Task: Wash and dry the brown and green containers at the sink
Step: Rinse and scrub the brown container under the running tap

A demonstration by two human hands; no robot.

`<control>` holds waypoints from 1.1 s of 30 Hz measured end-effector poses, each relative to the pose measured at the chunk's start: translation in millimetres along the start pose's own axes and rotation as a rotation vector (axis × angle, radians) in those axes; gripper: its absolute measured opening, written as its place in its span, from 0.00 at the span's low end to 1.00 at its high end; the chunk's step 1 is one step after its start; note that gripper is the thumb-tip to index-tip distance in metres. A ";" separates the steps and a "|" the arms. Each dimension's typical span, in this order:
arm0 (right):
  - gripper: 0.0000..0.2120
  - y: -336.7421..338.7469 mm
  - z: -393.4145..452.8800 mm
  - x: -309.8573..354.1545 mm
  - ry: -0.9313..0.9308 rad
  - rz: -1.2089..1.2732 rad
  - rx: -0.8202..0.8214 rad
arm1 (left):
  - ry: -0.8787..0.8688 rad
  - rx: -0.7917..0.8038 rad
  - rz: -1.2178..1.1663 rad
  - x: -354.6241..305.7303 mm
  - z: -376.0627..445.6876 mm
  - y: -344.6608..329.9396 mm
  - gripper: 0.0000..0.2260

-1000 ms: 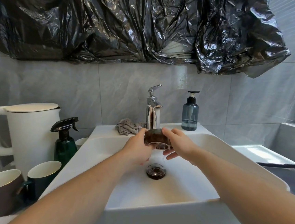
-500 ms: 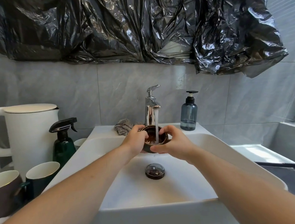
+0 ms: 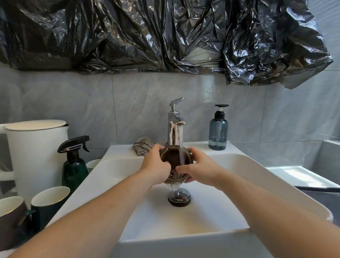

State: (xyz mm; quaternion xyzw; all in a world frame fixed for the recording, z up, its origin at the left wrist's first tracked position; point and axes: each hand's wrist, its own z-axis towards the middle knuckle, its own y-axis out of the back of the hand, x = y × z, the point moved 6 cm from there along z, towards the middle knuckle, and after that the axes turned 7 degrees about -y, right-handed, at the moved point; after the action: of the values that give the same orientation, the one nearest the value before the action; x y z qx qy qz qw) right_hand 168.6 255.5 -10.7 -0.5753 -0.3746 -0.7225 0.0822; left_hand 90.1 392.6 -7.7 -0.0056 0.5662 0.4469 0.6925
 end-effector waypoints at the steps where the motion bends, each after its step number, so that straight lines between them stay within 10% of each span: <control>1: 0.22 1.3 0.9 -1.4 -0.012 -0.043 -0.018 | -0.006 0.015 0.006 -0.4 0.2 -1.0 0.20; 8: 0.07 12.7 -1.0 -2.9 0.019 -0.201 -0.125 | -0.031 0.140 0.044 2.3 3.4 -11.6 0.14; 33: 0.07 14.8 -0.5 -0.5 0.043 -0.175 -0.174 | -0.096 0.068 0.174 5.8 10.6 -8.8 0.06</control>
State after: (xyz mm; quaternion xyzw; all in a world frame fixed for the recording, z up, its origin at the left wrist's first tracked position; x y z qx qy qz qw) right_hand 176.5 244.6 -4.5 -0.5296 -0.3575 -0.7689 -0.0235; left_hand 103.6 396.3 -12.8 0.0886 0.5456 0.4855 0.6773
